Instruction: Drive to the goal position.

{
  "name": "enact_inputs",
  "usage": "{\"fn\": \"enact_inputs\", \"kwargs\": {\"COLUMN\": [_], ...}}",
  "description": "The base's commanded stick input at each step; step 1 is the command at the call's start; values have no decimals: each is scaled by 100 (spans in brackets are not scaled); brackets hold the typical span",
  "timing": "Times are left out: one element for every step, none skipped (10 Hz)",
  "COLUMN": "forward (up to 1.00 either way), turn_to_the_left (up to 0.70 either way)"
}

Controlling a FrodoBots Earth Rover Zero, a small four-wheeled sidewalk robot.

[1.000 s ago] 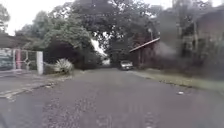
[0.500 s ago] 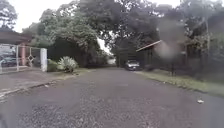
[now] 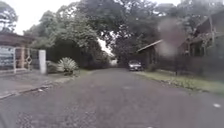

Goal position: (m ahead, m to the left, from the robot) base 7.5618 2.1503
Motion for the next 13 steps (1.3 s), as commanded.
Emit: {"fn": "enact_inputs", "kwargs": {"forward": [70,70,70,70,70,70,70,70,70,70,70,70,70], "turn_to_the_left": [0,0,0,0,0,0,0,0,0,0,0,0,0]}}
